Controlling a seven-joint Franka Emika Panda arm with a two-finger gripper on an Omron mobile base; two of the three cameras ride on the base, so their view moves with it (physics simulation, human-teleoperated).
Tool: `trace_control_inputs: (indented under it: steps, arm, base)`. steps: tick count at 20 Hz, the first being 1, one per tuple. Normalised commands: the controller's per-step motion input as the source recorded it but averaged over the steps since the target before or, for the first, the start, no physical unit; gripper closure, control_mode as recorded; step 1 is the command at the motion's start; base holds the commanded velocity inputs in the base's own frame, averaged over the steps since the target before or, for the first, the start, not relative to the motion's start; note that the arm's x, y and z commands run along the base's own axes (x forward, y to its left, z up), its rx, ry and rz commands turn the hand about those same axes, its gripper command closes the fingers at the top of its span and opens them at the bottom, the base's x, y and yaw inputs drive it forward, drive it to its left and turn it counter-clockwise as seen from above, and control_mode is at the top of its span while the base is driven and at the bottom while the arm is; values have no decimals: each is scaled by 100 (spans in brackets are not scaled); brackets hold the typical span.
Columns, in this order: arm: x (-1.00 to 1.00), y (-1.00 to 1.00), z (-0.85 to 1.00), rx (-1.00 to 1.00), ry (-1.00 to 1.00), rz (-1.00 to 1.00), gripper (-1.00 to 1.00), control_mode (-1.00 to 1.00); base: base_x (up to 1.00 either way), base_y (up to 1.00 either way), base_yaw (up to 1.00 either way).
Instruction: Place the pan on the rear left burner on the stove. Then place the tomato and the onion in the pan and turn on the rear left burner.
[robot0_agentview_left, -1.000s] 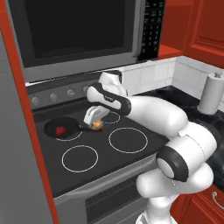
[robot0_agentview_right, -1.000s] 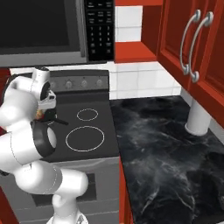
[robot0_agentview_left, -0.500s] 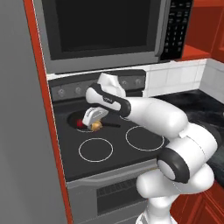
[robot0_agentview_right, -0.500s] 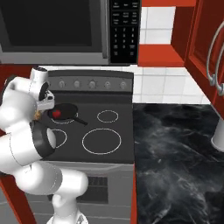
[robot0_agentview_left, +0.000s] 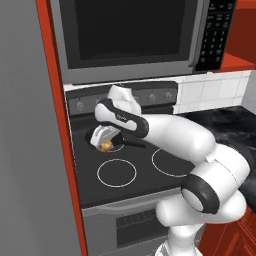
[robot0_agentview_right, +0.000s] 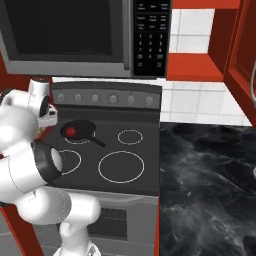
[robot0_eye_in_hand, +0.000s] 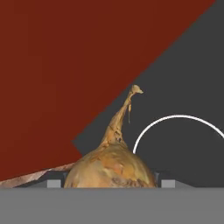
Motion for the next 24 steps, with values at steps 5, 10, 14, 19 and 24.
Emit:
trace_control_inputs:
  steps: [5,10,14,19,24]
  arm:
    - [0,0,0,0,0,0,100,100]
    - [0,0,0,0,0,0,100,100]
    - [-24,0,4,0,-10,0,100,-100]
    - [-19,0,-1,-3,-17,-2,100,-100]
    - [14,0,0,0,-8,-6,100,-100]
  base:
    - [98,-8,0]
    - [19,0,0]
    - [0,0,0]
    - [0,0,0]
    - [0,0,0]
